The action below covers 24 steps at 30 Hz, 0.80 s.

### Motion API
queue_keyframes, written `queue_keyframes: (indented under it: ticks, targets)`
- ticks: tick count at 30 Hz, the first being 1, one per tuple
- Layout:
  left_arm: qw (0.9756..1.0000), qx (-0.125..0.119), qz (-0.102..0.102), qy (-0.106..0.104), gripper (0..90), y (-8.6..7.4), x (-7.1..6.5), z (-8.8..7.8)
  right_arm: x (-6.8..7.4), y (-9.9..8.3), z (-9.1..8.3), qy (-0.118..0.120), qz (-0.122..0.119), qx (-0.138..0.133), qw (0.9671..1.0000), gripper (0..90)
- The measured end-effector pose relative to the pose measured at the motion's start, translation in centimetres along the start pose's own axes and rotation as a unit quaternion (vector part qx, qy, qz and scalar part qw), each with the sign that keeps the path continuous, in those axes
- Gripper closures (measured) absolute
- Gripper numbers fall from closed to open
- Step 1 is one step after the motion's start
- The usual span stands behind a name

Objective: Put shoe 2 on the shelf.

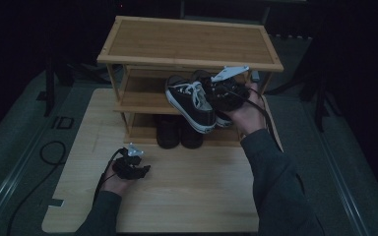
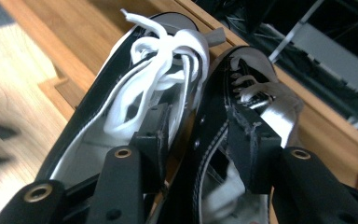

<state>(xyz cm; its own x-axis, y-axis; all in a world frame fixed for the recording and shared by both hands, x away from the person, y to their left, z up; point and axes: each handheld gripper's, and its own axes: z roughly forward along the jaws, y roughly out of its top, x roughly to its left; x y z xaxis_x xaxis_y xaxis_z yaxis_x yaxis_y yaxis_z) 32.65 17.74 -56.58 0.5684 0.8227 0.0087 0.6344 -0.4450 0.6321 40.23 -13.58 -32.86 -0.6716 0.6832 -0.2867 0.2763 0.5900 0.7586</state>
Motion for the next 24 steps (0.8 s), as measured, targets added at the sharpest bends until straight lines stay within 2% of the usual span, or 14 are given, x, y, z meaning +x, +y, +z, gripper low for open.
queue_keyframes:
  ticks: [2, 4, 8, 14, 19, 24]
  targets:
    - [1.0, 0.001, -0.005, -0.001, 51.7, 0.0, 0.0, 0.0, -0.1, -0.1, -0.1, 0.011, -0.009, 0.0, 0.9999, 59.2]
    - [1.0, 0.004, -0.009, -0.002, 52.2, 0.1, 0.0, 0.0, -0.1, -0.2, -0.4, 0.011, -0.019, -0.004, 0.9998, 59.7]
    - [0.9999, 0.008, -0.009, -0.01, 53.7, 0.4, -0.2, -0.3, -0.4, -0.3, -1.0, 0.024, -0.023, -0.017, 0.9993, 60.7]
    - [0.9993, -0.02, -0.011, -0.03, 57.6, 1.5, -0.6, -1.9, -0.7, -0.4, -1.4, 0.052, -0.038, -0.024, 0.9976, 63.0]
    - [0.9988, -0.033, 0.003, -0.036, 62.6, 2.5, -0.7, -3.4, -1.6, -0.5, -2.0, 0.099, -0.017, -0.046, 0.9939, 68.3]
    - [0.9982, -0.041, 0.015, -0.04, 67.6, 3.7, -0.5, -4.7, -2.0, -0.6, -2.1, 0.116, -0.011, -0.041, 0.9923, 74.8]
